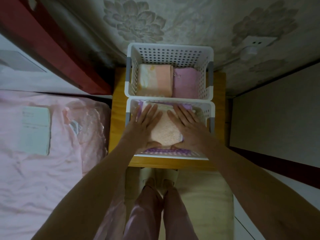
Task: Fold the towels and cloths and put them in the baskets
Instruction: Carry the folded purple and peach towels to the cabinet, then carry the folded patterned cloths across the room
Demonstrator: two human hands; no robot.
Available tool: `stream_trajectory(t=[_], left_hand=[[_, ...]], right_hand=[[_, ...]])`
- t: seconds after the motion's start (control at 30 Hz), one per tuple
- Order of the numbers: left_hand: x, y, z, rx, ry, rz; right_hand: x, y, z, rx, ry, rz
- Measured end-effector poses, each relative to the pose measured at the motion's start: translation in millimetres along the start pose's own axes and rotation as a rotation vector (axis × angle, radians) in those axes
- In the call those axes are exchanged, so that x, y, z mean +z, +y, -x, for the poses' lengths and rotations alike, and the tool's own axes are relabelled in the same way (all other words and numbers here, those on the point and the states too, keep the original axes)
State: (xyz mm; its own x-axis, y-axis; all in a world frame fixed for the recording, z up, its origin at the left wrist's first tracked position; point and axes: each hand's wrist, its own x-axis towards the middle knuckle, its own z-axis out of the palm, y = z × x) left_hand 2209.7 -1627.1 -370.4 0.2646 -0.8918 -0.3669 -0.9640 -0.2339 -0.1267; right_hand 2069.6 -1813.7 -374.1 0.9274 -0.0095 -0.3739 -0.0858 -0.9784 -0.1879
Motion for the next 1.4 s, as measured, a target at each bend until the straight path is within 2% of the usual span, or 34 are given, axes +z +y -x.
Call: stream_trajectory(t=[0.13, 0.2, 0.37, 0.5, 0.63, 0.87, 0.93, 1.1, 1.23, 1.33, 1.4], left_hand=[[-13.0, -20.0, 6.2, 0.081, 0.033, -0.024], [-18.8, -32.8, 11.8, 0.100, -0.009, 0.017], [-25.8, -33.0, 14.0, 0.075, -0.091, -0.068], [-29.9, -18.1, 9.4, 0.006, -0.077, -0.148], [-32.7, -10.8, 3.5, -0.023, -0.176, -0.160], [-73.3, -29.1, 32.7, 0.001, -0.228, -0.028], [-97.0, -36.3, 53.0, -0.086, -0.245, 0.150], [-167.1, -54.5, 120.6, -0.455, -0.247, 0.652], [-205.9, -50.9, 196.8, -0.679, -0.228, 0.688], [-211.5, -32.7, 255.4, -0.898, -0.148, 0.711], [-213.2, -20.7, 283.4, -1.027, -0.151, 0.722]], right_hand=[[-12.1, -0.2, 6.0, -0.005, 0.021, -0.003], [-19.8, -0.6, 11.0, -0.012, 0.003, 0.000], [-17.7, -6.2, 8.1, 0.042, -0.015, 0.051], [-5.2, -10.6, 3.4, 0.066, -0.008, 0.086], [-4.5, -13.8, -0.5, 0.088, -0.034, 0.107], [-63.8, -18.5, 21.9, 0.075, -0.153, 0.117], [-97.7, -24.6, 30.0, 0.092, -0.184, 0.099], [-188.2, -62.8, 30.5, 0.049, -0.188, 0.008], [-232.9, -115.7, 11.6, -0.086, -0.154, -0.010], [-254.3, -171.5, -1.2, -0.251, -0.175, 0.060], [-263.4, -207.2, -4.3, -0.340, -0.176, 0.106]])
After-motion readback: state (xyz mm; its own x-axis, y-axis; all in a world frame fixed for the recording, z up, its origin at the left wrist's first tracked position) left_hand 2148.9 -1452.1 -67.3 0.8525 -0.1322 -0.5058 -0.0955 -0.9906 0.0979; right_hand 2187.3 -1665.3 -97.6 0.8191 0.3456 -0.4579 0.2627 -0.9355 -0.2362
